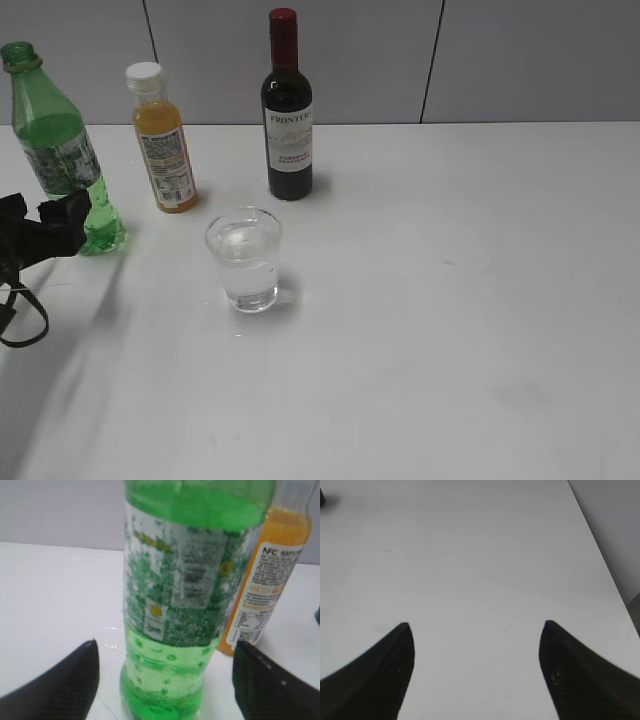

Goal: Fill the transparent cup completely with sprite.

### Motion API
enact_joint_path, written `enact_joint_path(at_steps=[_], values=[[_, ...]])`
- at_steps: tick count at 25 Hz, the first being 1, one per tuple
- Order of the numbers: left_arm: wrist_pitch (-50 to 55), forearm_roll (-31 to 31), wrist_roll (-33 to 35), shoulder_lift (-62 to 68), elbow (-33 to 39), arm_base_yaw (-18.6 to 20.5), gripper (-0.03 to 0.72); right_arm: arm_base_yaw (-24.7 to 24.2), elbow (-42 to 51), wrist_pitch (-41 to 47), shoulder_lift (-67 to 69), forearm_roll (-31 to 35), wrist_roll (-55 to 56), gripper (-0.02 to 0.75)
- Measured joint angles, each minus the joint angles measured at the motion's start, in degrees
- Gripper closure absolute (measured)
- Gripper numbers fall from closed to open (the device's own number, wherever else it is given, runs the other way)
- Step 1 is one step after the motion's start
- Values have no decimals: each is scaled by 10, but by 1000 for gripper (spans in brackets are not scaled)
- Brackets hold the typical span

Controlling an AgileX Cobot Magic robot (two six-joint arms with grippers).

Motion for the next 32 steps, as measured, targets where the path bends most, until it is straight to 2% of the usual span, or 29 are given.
enact_joint_path(at_steps=[5, 8, 14, 18, 23, 28, 30, 32], values=[[0, -5, 55, -79, 39, 0, 68, 0, 0, 0, 0, 0, -1, 146], [30, -28, 73, -130, 46, 0, 72, 0, 0, 0, 0, 0, -1, 146], [185, -48, 134, -250, 48, 0, 81, 0, 0, 0, 0, 0, -1, 146], [330, -81, 193, -341, 25, 0, 83, 0, 0, 0, 0, 0, 0, 147], [570, -122, 251, -425, -66, 11, 93, 0, 0, 0, 0, 0, 0, 147], [833, -128, 257, -439, -221, 70, 100, 0, 0, 0, 0, 0, 0, 147], [916, -115, 245, -439, -281, 95, 103, 0, 0, 0, 0, 0, -1, 146], [986, -67, 207, -439, -341, 116, 104, 0, 0, 0, 0, 0, -1, 146]])
